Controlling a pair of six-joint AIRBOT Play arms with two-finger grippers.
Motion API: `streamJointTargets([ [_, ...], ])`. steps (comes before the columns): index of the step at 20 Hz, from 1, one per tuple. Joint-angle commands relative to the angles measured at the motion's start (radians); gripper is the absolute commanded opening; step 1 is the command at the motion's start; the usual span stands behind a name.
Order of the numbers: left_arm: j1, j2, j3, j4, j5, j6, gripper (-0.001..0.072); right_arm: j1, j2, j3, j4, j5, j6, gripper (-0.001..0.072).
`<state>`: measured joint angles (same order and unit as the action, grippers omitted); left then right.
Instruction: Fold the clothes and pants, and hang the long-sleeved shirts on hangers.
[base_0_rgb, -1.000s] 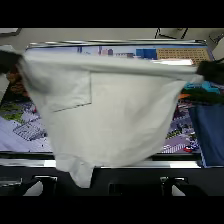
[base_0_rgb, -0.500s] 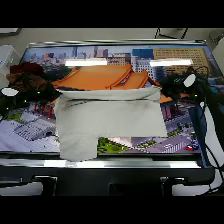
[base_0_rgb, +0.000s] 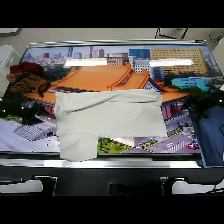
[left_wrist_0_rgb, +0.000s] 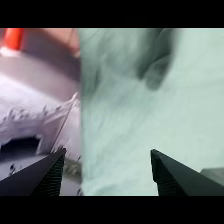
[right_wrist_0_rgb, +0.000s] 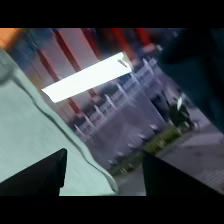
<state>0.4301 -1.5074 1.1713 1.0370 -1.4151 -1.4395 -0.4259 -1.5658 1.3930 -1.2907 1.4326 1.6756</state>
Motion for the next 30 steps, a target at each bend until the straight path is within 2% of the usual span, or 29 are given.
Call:
streamJointTargets([
  [1,0.023,0.04,-0.212,0.044,-0.046,0.064,0.0513,-0.067,0.044,-0.153,-0.027,0.149,-0.103,0.0553],
  [4,-0.006,0.047,-0.372,-0.118,0.084,0.183,0.0513,-0.068,0.059,-0.22,0.029,0.13,-0.119,0.0552],
  [6,-0.034,0.044,-0.407,-0.163,0.144,0.199,0.0478,-0.068,0.06,-0.221,0.046,0.133,-0.121,0.0552],
  [8,-0.067,0.039,-0.409,-0.167,0.192,0.199,0.0475,-0.068,0.06,-0.221,0.062,0.13,-0.125,0.0552],
  [10,-0.105,0.036,-0.409,-0.182,0.233,0.19,0.0379,-0.068,0.06,-0.221,0.068,0.127,-0.128,0.0551],
  [11,-0.122,0.036,-0.409,-0.184,0.243,0.181,0.0297,-0.067,0.06,-0.221,0.068,0.128,-0.128,0.0551],
  [12,-0.135,0.038,-0.409,-0.185,0.243,0.181,0.0146,-0.067,0.059,-0.222,0.064,0.129,-0.134,0.0551],
  [13,-0.141,0.042,-0.408,-0.185,0.241,0.185,0.0056,-0.067,0.06,-0.229,0.06,0.124,-0.144,0.055],
  [14,-0.141,0.048,-0.408,-0.185,0.238,0.195,0.0028,-0.067,0.059,-0.246,0.058,0.108,-0.148,0.0551],
  [19,-0.138,0.095,-0.407,-0.185,0.237,0.195,0.0027,-0.035,0.054,-0.394,0.11,-0.026,-0.224,0.0559],
  [23,-0.139,0.107,-0.407,-0.197,0.216,0.191,0.0027,0.072,0.046,-0.413,0.126,-0.146,-0.217,0.0558],
  [26,-0.138,0.11,-0.407,-0.2,0.212,0.19,0.0027,0.102,0.01,-0.413,0.188,-0.095,-0.211,0.0545],
  [27,-0.139,0.11,-0.407,-0.204,0.209,0.191,0.0027,0.114,0.002,-0.413,0.19,-0.088,-0.211,0.0488],
  [28,-0.138,0.11,-0.406,-0.214,0.201,0.191,0.0027,0.124,0.0,-0.414,0.198,-0.084,-0.211,0.0356],
  [29,-0.138,0.111,-0.406,-0.227,0.196,0.191,0.0027,0.131,0.001,-0.412,0.215,-0.075,-0.227,0.0256],
  [30,-0.138,0.113,-0.402,-0.236,0.188,0.192,0.0027,0.131,0.005,-0.407,0.226,-0.063,-0.24,0.003],
])
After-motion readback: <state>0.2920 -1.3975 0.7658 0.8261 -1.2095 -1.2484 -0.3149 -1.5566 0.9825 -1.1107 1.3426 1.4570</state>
